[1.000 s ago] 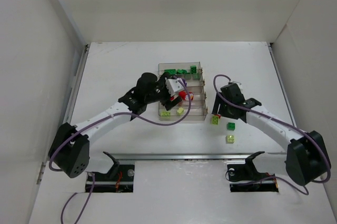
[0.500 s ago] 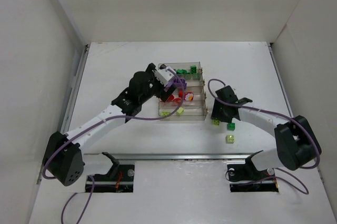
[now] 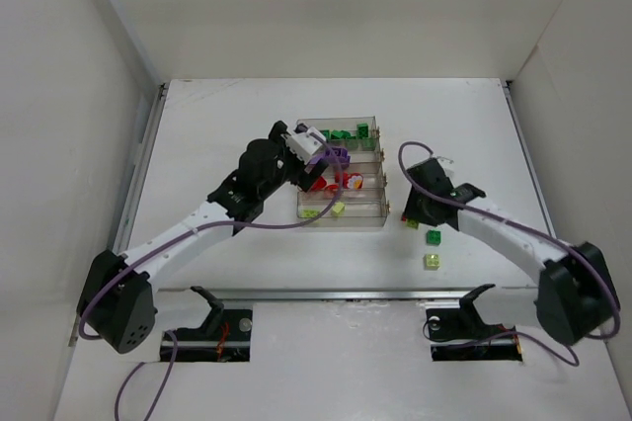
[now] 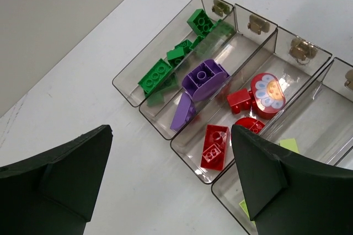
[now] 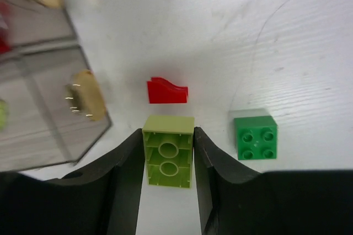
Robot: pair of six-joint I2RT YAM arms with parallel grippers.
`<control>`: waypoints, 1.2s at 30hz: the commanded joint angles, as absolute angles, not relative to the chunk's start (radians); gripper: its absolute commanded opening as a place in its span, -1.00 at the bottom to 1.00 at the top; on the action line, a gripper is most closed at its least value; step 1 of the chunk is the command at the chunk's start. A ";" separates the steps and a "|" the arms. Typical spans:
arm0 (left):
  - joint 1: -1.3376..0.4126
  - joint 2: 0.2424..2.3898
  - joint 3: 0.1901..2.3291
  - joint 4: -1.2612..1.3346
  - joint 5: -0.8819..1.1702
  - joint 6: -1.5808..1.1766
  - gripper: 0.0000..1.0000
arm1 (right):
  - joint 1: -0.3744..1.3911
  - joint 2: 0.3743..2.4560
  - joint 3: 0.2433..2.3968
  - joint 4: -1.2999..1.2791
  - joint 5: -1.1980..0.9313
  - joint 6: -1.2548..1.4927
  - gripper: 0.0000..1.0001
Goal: Sort the legos into containers by color
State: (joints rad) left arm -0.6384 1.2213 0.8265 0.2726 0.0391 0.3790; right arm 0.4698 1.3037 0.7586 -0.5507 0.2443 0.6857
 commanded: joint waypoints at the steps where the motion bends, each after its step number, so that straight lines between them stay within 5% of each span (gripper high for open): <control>1: -0.634 1.177 0.783 0.336 0.028 0.379 0.74 | 0.570 1.123 0.856 -0.624 0.484 0.785 -1.00; 5: -0.634 1.167 0.741 0.364 0.028 0.370 0.76 | 0.638 1.023 0.853 -0.421 0.426 0.671 -1.00; 16: -0.634 1.129 0.701 0.393 -0.008 0.360 0.79 | 0.695 1.426 1.067 -0.417 0.189 0.466 -0.93; 19: -0.634 1.120 0.683 0.393 -0.008 0.360 0.79 | 0.695 1.436 1.068 -0.417 0.161 0.466 -0.67; 23: -0.634 1.111 0.672 0.402 -0.008 0.360 0.81 | 0.695 1.445 1.068 -0.432 0.164 0.457 0.84; 24: -0.634 1.111 0.663 0.402 -0.008 0.360 0.81 | 0.695 1.445 1.068 -0.463 0.176 0.480 1.00; 28: -0.634 1.101 0.653 0.413 -0.008 0.351 0.81 | 0.695 1.379 1.068 -0.521 0.253 0.573 1.00; 36: -0.634 1.071 0.594 0.443 -0.008 0.333 0.81 | 0.427 1.217 0.947 -0.690 0.300 0.744 1.00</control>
State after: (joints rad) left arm -0.6373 1.1069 0.6140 0.3763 -0.0017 0.3584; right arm 0.5179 1.2655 0.9939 -0.6079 0.2810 0.6724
